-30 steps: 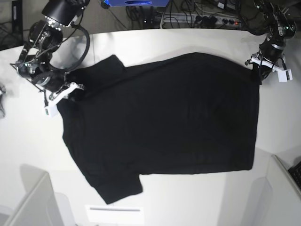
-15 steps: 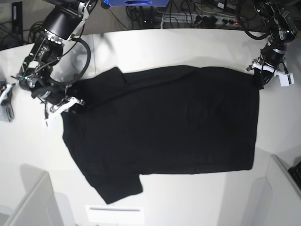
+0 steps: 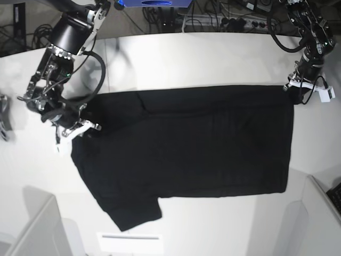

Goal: Fold the T-shirt properly
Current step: 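Drag the right gripper's corner along the shirt side, folding the sleeve inward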

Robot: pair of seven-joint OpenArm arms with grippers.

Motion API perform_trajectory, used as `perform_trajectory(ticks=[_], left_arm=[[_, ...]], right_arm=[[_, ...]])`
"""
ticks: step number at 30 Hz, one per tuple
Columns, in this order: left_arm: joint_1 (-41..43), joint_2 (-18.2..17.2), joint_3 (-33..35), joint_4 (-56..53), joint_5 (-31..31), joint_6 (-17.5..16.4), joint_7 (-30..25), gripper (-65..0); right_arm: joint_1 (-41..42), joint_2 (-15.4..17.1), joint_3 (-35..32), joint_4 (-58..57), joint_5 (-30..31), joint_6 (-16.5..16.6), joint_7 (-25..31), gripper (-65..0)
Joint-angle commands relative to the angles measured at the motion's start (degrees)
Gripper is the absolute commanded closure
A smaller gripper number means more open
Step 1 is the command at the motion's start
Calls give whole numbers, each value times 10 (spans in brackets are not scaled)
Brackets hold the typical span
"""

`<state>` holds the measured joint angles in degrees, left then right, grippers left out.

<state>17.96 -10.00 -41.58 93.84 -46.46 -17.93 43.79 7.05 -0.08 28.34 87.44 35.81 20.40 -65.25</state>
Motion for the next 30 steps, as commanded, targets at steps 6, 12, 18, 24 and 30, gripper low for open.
perform_trajectory(ticks=[6,12,18,24,30], left_arm=[[-20,-10,-4,6,-8,-1,-14,0],[-30,-11,-1,5,-8,1,-14,0],[-44,-23,-1,-13,-10,17,-14,0],[-60,-23,-2,-19,-8,18,-14,0],[-66,-24,-1,-19,-8,18,-14,0]], right_arm=[[16,18,-45,-32,16,-37,60,0],[28,28,-46,-34,16,-39,72,0],[35,28,-47,-35,16,-40,74,0],[51,28,-48,-70,16,-40,75,0],[57,31,-68,-77,16,-40,75,0]])
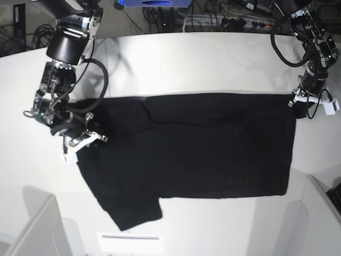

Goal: Fold the T-shirt properly
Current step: 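Drag the right gripper's corner along the shirt side, folding the sleeve inward, then pull both held corners back toward the robot, straightening the shirt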

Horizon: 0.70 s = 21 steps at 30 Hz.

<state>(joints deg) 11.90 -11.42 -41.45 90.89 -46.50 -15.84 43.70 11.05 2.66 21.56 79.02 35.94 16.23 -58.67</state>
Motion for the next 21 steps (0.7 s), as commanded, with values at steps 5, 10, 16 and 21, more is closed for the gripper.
perform_trajectory(ticks=[5,10,16,21], left_arm=[[-14,-9,-2,-1,-8,-3,-13,0],[-16,-17,-4,-22,-11,-3,-13,0],[-17,-18,-5,-17,-11,-3,-14,-120],[-17,-18,-7,-16,-12,-3,-18,-372]], right_arm=[[18,4,-2,8,15,2,10,0],[18,5,-3,8,15,2,5,0],[15,5,16,8,16,2,9,-119],[11,0,66,13,16,2,10,-276]])
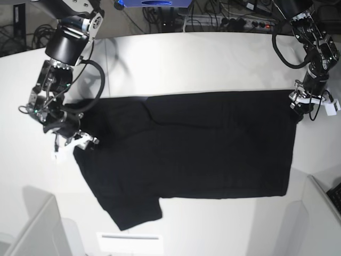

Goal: Fold the T-shirt properly
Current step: 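Pull both held corners back toward the robot, straightening the shirt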

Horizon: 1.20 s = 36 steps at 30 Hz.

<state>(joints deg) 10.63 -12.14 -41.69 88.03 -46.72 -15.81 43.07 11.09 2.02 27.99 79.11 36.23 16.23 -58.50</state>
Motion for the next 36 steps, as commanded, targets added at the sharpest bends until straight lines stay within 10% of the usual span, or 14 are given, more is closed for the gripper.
perform_trajectory(ticks=[1,11,16,23,36], left_arm=[[-5,-11,-11,14,-10,-3,-12,-403],[47,3,-92,163,-11,-6,-7,-451],[96,24,-92,159,-11,-8,-11,-449],[93,35,-93,31,-10,-95,-12,-449],[8,33,-92,-83,-5,-93,-9,-449]], right_arm=[[10,7,12,13,13,2,8,-276],[-85,-23,89,221,13,-4,9,-276],[-164,-73,120,330,13,-86,10,-279],[-262,-89,90,322,13,-106,103,-282],[-292,-88,60,259,16,-114,170,-285]])
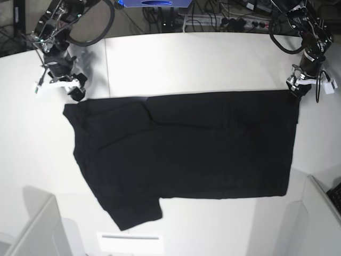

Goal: Fold the T-shirt properly
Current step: 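Pull both held corners back toward the robot, straightening the shirt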

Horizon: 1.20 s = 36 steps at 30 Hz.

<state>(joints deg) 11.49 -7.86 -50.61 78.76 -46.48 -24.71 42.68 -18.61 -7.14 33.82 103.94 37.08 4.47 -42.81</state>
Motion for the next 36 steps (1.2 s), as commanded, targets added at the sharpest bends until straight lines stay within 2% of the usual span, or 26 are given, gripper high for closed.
perform_trajectory(ticks=[1,8,13,16,19,21,26,36], left_arm=[[-6,-11,-2,2,-8,-4,-5,-449],[-17,-11,2,-15,-7,-3,-7,-446],[-24,-12,2,-33,-7,-3,-7,-438],[-25,-12,2,-35,-7,-3,-7,-360],[-26,-12,2,-36,-7,-3,-7,-270],[-26,-12,2,-36,-7,-3,-7,-240],[-36,-12,2,-36,-7,-3,-4,-237],[-37,-12,2,-36,-7,-3,-4,-242]], right_arm=[[8,3,3,-1,8,3,13,-285],[47,3,28,-68,8,3,13,-287],[70,3,25,-72,8,2,13,-303],[81,4,26,-84,8,0,12,-354],[90,7,26,-101,8,0,11,-345],[92,7,26,-121,8,1,12,-332],[119,7,45,-169,8,1,21,-306],[131,8,51,-194,8,1,21,-306]])
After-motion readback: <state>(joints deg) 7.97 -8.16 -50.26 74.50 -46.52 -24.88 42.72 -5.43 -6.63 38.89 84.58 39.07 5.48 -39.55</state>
